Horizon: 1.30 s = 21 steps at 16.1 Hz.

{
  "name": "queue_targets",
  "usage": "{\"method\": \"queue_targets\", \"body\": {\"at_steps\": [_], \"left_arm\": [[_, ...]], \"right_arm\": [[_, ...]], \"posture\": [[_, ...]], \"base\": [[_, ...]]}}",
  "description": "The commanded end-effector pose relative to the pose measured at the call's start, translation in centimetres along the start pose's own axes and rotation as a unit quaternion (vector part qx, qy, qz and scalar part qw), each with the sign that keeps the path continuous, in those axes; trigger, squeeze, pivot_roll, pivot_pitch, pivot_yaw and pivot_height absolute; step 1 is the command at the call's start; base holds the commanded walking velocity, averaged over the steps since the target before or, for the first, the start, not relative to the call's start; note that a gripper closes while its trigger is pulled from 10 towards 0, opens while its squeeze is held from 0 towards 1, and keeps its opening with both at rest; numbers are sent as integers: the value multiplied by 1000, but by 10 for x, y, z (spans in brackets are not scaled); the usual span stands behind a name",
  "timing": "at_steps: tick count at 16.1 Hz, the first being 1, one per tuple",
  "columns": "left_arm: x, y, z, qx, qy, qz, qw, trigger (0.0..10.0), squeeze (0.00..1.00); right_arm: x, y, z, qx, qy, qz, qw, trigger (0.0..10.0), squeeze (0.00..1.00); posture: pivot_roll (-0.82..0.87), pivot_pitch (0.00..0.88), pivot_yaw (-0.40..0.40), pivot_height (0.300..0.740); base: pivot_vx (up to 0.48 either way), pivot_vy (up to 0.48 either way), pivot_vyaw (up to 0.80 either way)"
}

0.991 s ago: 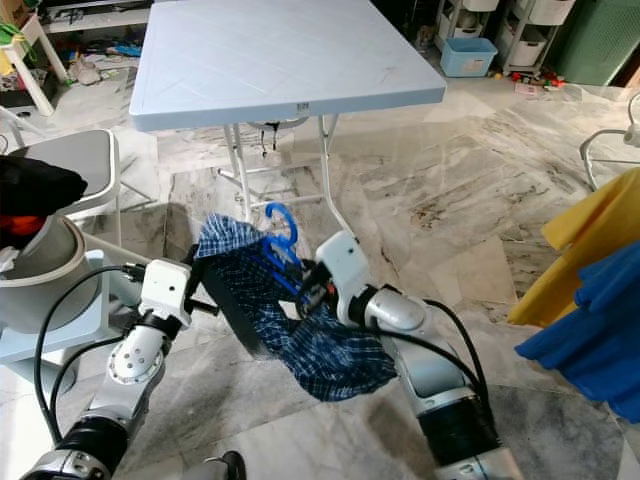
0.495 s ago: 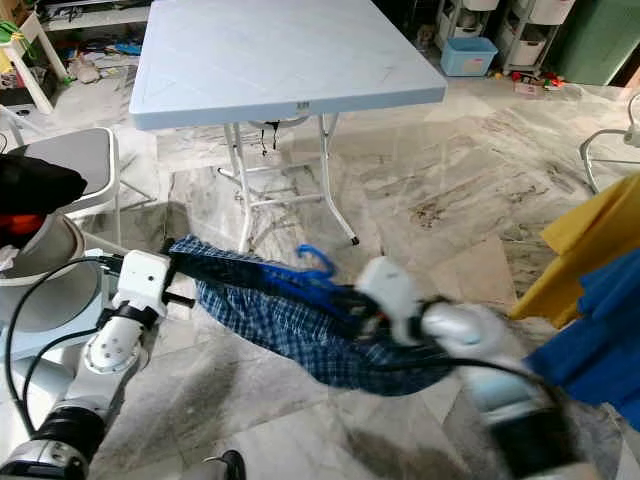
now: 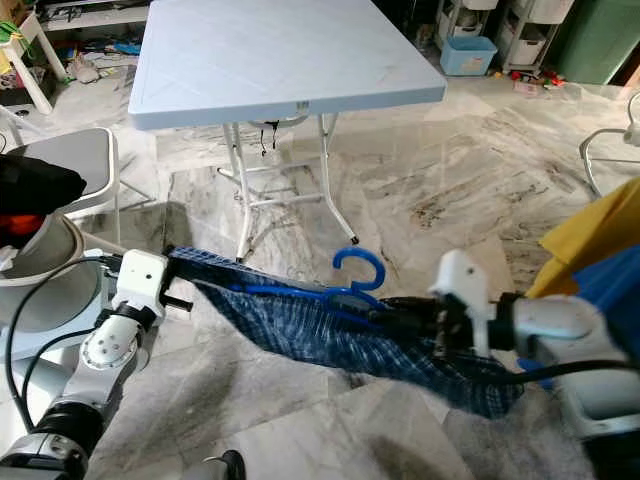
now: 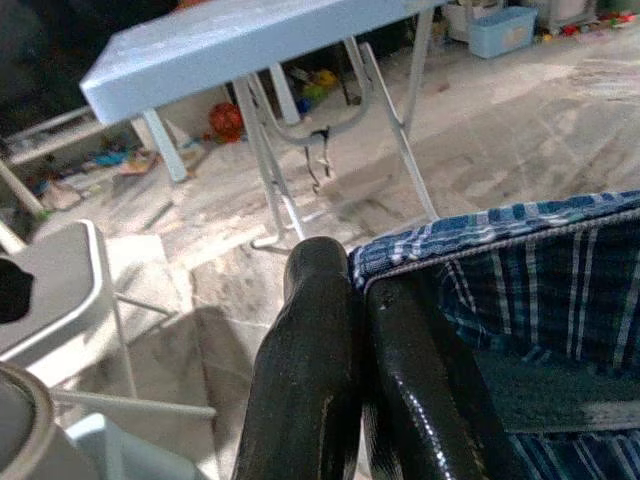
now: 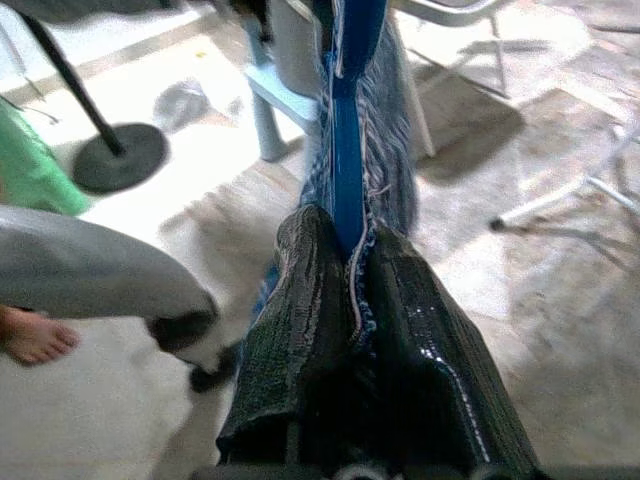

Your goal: Hang hanger

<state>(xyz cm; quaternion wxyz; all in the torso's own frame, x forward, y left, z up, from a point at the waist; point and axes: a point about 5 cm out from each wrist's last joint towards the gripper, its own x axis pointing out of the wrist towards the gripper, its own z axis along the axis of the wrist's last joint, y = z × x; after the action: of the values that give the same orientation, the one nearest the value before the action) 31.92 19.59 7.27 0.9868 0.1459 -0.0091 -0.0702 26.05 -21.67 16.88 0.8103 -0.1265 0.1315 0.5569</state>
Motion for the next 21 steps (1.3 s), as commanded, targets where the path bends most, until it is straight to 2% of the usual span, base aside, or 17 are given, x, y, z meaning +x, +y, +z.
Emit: {"method": "queue_targets", "body": {"at_steps": [1, 3, 7, 9, 11, 13, 14, 17, 18, 19, 21], "left_arm": [[-6, 21, -12, -30, 34, 54, 998, 0, 0], [-6, 12, -16, -53, 46, 40, 997, 0, 0], [-7, -8, -19, -85, 52, 16, 995, 0, 0], [-7, -24, -19, -94, 51, -9, 994, 0, 0], [-8, -40, -19, -108, 50, -36, 992, 0, 0], [-9, -50, -18, -109, 47, -57, 991, 0, 0], [-9, -53, -18, -110, 48, -66, 991, 0, 0], [-18, -73, -24, -102, 65, -124, 985, 0, 0], [-20, -77, -26, -98, 69, -134, 984, 0, 0], [-22, -79, -27, -95, 73, -142, 983, 0, 0], [-24, -79, -27, -71, 69, -146, 984, 0, 0]], "right_arm": [[-15, -2, 10, 8, -11, -1, 1000, 10000, 0], [-16, -5, 21, 20, -46, 7, 999, 10000, 0], [1, -9, 39, 61, -147, -18, 987, 10000, 0], [26, -14, 46, 107, -221, -66, 967, 10000, 0], [58, -17, 51, 133, -267, -130, 946, 10000, 0], [82, -21, 60, 146, -300, -198, 922, 10000, 0], [90, -22, 65, 146, -306, -209, 917, 10000, 0], [106, -30, 75, 156, -324, -301, 883, 10000, 0], [107, -34, 75, 157, -323, -324, 875, 10000, 0], [107, -36, 74, 162, -320, -328, 874, 10000, 0], [112, -30, 64, 94, -258, -299, 914, 10000, 0]], "posture": [[-152, 136, 10, 740], [-153, 135, 9, 740], [-144, 132, 6, 740], [-136, 131, 7, 740], [-132, 129, 8, 740], [-131, 131, 9, 740], [-128, 130, 10, 740], [-125, 132, 7, 740], [-122, 133, 6, 740], [-121, 133, 5, 740], [-118, 135, 2, 740]], "base": [[0, 0, 0], [0, 0, 0], [0, 0, 0], [0, 0, 0], [0, 0, 0], [0, 0, 0], [0, 0, 0], [0, 0, 0], [0, 0, 0], [0, 0, 0], [0, 0, 0]]}}
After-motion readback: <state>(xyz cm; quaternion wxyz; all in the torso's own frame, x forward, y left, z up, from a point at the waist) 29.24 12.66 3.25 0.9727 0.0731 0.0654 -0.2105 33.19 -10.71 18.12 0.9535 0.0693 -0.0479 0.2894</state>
